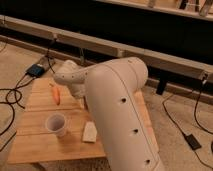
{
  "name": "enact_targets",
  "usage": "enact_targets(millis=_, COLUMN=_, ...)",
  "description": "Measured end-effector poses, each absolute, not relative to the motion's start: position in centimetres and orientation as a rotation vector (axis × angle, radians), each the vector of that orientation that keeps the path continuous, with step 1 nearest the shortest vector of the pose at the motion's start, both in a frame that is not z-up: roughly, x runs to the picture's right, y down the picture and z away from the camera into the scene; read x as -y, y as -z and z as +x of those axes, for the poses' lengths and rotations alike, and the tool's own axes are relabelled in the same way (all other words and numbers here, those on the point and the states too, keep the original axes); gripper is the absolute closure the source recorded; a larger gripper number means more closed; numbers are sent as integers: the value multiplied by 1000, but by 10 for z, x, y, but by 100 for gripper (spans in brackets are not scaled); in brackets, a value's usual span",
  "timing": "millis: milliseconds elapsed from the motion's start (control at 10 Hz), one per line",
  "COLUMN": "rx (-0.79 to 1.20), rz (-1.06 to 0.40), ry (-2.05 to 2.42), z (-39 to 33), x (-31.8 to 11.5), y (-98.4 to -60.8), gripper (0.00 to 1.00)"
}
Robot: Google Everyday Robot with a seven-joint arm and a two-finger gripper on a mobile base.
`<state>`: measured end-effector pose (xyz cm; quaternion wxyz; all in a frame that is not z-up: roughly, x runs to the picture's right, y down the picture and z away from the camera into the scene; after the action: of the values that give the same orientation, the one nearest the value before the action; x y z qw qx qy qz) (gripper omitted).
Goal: Drag the ceramic bowl in a circle
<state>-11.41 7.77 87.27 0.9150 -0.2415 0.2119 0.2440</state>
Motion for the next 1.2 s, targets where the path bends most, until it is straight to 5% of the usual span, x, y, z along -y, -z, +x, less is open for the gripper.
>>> enact_targets(millis=700, rx=-404, rz=-540, ry=-780, z=-151, x=-61, y=-792, gripper=20)
enact_targets(millis=1200, rx=-399, rz=-552, ry=-795, z=-156, x=-61, y=-787, gripper=20)
